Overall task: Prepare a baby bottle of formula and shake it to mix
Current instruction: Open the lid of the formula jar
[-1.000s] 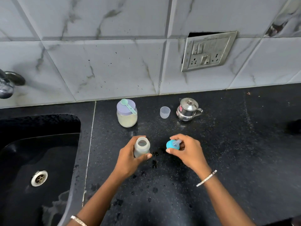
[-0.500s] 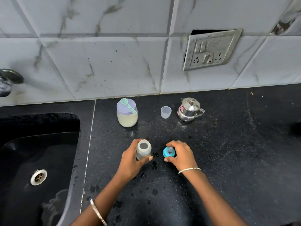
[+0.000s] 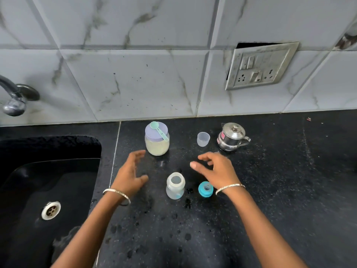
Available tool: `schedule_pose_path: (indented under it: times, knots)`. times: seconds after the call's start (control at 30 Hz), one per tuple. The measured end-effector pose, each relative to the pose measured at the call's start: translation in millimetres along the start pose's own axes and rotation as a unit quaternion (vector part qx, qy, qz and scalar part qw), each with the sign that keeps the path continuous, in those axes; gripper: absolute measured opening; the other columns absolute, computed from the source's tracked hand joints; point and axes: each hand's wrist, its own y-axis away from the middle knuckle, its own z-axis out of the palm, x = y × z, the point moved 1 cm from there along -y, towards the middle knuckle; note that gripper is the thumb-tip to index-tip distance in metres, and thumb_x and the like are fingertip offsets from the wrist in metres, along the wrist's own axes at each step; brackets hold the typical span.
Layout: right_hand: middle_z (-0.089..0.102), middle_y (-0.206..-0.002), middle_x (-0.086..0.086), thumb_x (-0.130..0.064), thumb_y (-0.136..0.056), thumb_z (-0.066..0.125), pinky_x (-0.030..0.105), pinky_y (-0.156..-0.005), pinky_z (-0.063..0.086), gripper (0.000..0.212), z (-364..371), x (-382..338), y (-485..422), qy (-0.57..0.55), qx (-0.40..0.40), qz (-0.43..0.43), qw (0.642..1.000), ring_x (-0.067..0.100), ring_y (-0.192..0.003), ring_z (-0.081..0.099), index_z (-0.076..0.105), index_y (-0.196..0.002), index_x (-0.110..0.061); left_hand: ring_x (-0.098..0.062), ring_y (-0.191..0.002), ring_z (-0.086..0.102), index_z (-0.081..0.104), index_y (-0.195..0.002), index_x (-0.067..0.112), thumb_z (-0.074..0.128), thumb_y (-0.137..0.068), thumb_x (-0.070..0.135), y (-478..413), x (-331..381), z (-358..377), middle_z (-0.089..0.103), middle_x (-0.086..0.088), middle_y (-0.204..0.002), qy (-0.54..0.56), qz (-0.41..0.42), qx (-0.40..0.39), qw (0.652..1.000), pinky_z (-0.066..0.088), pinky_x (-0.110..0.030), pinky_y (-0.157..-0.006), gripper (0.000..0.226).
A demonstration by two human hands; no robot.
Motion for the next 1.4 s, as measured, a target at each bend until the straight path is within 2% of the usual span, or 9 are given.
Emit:
schedule_pose_path:
  times: [0.17,0.43,0.53,0.63,0.9,1.03,1.13,1.27,1.4]
  knots:
    - [0.072,-0.105,0.002,-0.047,-0.101,0.058,0.045,-0.094,0.055,0.04,18.5,-65.2,-37.0,-0.055,-0.008,-0.058,0.997,0.023,-0.1,0.069,0.062,-0.128,-0.017,-0.026,-0.142,0.041,0.035,-0.149,0.012,0.085,-0.077,0.011,-44.5,16.2,-6.8,0.042,-0.008,-0.155,0.007,-0.041,0.067,0.997,0.034,-0.033,-0.112,0.087]
    - [0.063,-0.128,0.014,-0.048,-0.099,0.061,0.038,-0.083,0.044,0.054,54.0,-104.8,-82.4,-0.03,-0.051,-0.021,0.998,0.039,-0.112,0.064,0.037,-0.132,-0.013,-0.029,-0.137,0.048,0.026,-0.154,0.01,0.095,-0.062,0.024,-90.2,20.3,12.3,0.045,-0.01,-0.154,0.023,-0.047,0.093,0.994,0.042,-0.035,-0.109,0.115]
    - [0.067,-0.117,0.017,-0.034,-0.096,0.069,0.041,-0.078,0.06,0.045,58.9,-105.0,-92.6,-0.058,-0.045,-0.016,0.997,0.037,-0.091,0.072,0.038,-0.123,-0.016,-0.027,-0.128,0.055,0.033,-0.149,0.013,0.093,-0.066,0.021,-99.7,24.2,18.3,0.053,-0.009,-0.145,0.043,-0.048,0.106,0.992,0.044,-0.028,-0.098,0.104]
    - [0.07,-0.088,0.021,-0.012,-0.098,0.065,0.02,-0.049,0.054,0.03,57.8,-99.5,-94.7,-0.145,-0.045,-0.012,0.988,0.019,-0.052,0.063,0.04,-0.114,-0.017,-0.018,-0.115,0.057,0.042,-0.142,0.015,0.09,-0.071,0.02,-103.8,24.1,24.0,0.059,-0.007,-0.135,0.031,-0.042,0.117,0.992,0.041,-0.025,-0.088,0.086]
    - [0.064,-0.072,0.001,-0.001,-0.107,0.037,0.027,-0.052,0.054,0.03,48.4,-82.5,-74.4,-0.234,0.022,-0.059,0.97,0.011,-0.052,0.062,0.063,-0.101,-0.014,-0.027,-0.114,0.058,0.051,-0.13,0.015,0.096,-0.058,0.038,-92.5,22.0,24.8,0.06,-0.005,-0.124,-0.02,0.014,0.179,0.984,0.049,-0.037,-0.087,0.088]
    - [0.067,-0.111,0.008,-0.027,-0.106,0.051,0.048,-0.09,0.055,0.029,39.5,-85.2,-56.0,-0.086,0.108,-0.095,0.986,0.026,-0.099,0.067,0.067,-0.122,-0.009,-0.018,-0.111,0.051,0.054,-0.126,0.015,0.084,-0.051,0.047,-68.0,40.7,18.0,0.058,-0.001,-0.121,-0.066,0.102,0.203,0.972,0.052,-0.041,-0.086,0.087]
    - [0.057,-0.136,0.012,-0.077,-0.089,0.044,0.044,-0.104,0.048,0.088,28.6,-106.6,-30.0,-0.035,0.073,-0.068,0.994,0.029,-0.123,0.058,0.054,-0.144,-0.009,-0.01,-0.099,0.052,0.053,-0.13,0.021,0.072,-0.054,0.061,-40.6,57.9,13.0,0.054,-0.002,-0.123,-0.094,0.14,0.225,0.96,0.051,-0.034,-0.075,0.087]
    - [0.057,-0.127,0.008,-0.094,-0.067,0.036,0.042,-0.094,0.052,0.107,25.3,-133.3,-5.0,0.019,0.07,-0.046,0.996,0.029,-0.117,0.059,0.056,-0.131,-0.011,-0.021,-0.093,0.061,0.051,-0.13,0.027,0.069,-0.064,0.048,-6.7,78.9,14.4,0.045,0.004,-0.125,-0.102,0.19,0.218,0.952,0.053,-0.035,-0.069,0.071]
    - [0.061,-0.111,0.006,-0.093,-0.069,0.025,0.038,-0.077,0.049,0.099,26.5,-143.9,10.1,0.052,0.158,-0.079,0.983,0.028,-0.105,0.061,0.06,-0.113,-0.011,0.006,-0.09,0.045,0.052,-0.129,0.019,0.061,-0.064,0.053,12.9,87.9,10.2,0.049,0.003,-0.121,-0.086,0.173,0.207,0.959,0.05,-0.033,-0.069,0.074]
